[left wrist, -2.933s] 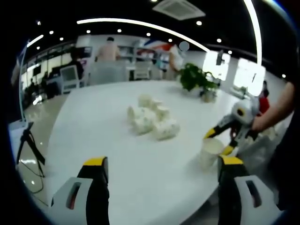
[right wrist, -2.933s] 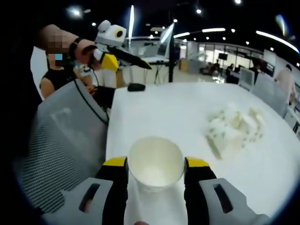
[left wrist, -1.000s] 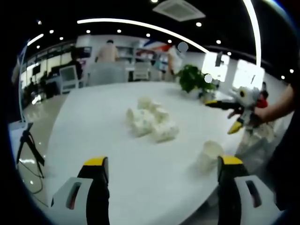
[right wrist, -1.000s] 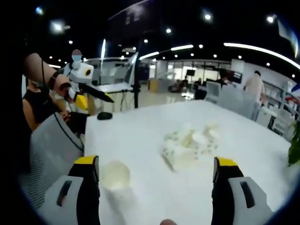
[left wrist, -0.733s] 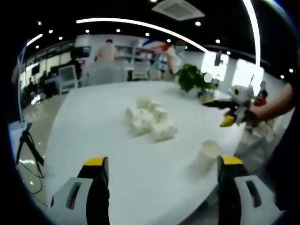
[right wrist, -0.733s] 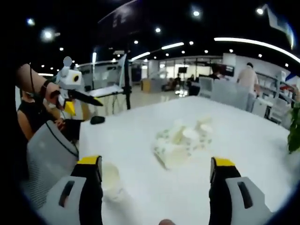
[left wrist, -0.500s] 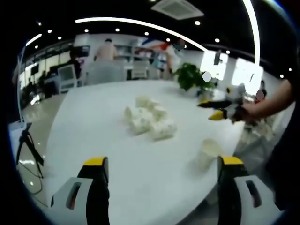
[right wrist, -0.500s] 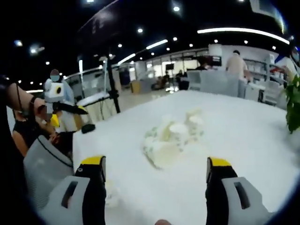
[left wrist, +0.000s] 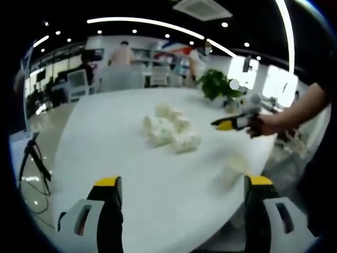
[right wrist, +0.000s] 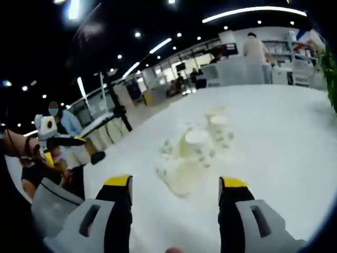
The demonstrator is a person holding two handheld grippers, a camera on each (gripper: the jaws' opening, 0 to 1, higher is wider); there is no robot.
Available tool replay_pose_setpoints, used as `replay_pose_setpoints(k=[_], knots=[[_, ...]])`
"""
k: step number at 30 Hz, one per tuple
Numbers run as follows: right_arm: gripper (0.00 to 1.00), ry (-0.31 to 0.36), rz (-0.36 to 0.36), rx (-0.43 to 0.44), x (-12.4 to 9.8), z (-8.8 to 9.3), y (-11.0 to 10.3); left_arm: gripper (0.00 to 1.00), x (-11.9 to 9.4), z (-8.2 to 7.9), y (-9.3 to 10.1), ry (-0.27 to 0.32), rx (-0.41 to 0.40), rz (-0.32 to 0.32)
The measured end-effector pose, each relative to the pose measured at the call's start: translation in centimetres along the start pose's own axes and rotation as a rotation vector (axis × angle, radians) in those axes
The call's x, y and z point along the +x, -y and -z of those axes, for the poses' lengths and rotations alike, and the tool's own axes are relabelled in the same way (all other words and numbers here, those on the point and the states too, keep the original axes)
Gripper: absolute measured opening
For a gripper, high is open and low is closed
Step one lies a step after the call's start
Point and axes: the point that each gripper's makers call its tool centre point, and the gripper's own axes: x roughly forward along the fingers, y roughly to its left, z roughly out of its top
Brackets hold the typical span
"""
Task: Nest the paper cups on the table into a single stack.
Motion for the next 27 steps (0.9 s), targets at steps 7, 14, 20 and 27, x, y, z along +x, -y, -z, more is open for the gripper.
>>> replay_pose_setpoints(k=[7,14,20,27], knots=[[0.52,0.002,-0.005,0.07,1.5,0.6,0.4,0.95,-0.1,0.2,-0.2,-0.006,-0.004,-0.008],[0.4,-0.007,-0.048,0.121,2.9,1.2,-0.3,0.95,-0.2,0.7,-0.4,-0.018,-0.011,-0.019],[0.34,-0.013,-0.076,0.127,4.0,1.7,-0.9,0.95,-0.3,1.0,-0.7,-0.023,-0.021,-0.026],[0.27,-0.005,-0.087,0.14,4.9,1.6,-1.2,0.95,-0.7,1.4,-0.9,-0.028,-0.024,-0.036]])
